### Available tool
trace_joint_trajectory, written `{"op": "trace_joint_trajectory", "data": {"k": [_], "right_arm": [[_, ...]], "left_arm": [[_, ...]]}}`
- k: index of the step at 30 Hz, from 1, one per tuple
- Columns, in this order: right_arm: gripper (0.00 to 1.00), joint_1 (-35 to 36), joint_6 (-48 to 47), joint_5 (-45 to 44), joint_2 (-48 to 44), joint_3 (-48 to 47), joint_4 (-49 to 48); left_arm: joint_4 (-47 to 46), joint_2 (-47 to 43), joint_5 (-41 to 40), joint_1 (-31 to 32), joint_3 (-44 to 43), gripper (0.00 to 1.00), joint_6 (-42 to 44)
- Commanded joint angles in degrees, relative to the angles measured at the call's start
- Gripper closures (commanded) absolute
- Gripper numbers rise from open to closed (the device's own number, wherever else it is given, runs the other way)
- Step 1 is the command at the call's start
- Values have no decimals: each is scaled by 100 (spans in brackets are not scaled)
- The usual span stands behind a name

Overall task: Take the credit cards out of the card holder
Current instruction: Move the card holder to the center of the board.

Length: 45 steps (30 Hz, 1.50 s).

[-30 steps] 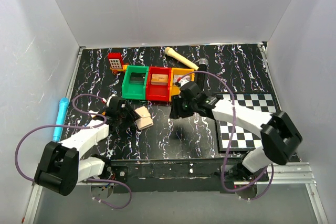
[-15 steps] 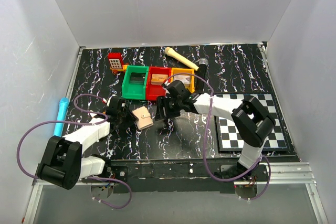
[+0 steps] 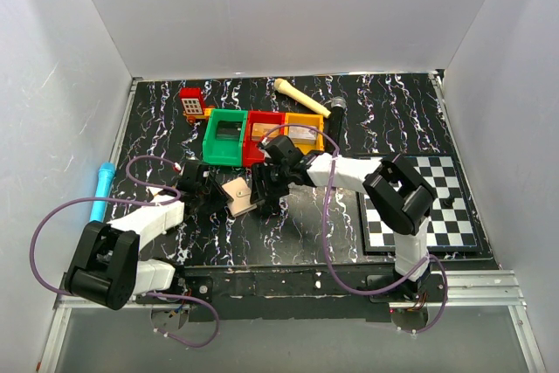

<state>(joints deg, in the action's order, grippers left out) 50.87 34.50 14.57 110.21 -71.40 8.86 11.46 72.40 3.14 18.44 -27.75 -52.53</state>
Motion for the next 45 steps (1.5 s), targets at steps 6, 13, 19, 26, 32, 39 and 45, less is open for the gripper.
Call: {"op": "trace_joint_trajectory", "data": {"k": [6,13,19,26,32,39,45], "right_arm": [[41,63,-84,116,228,-401,81],[48,72,-5,230,369,-402,19],[61,90,39,283,387,-261,-104],[77,90,109,415,238,-6,-288],[99,90,92,389,-140,433,-298],[99,90,-136,170,-904,1469,-227],[99,90,126,-77,-1572,2445,-314]], "left_arm": [[-21,-7,231,-24,200,72,182],[-153,-7,451,-15,261,74,235],[-188,-95,486,-7,349,74,243],[-259,-112,583,55,410,75,252],[-276,-270,670,116,516,75,296],[-276,-911,1118,151,753,66,349],[-285,-1439,1356,239,929,62,235]]}}
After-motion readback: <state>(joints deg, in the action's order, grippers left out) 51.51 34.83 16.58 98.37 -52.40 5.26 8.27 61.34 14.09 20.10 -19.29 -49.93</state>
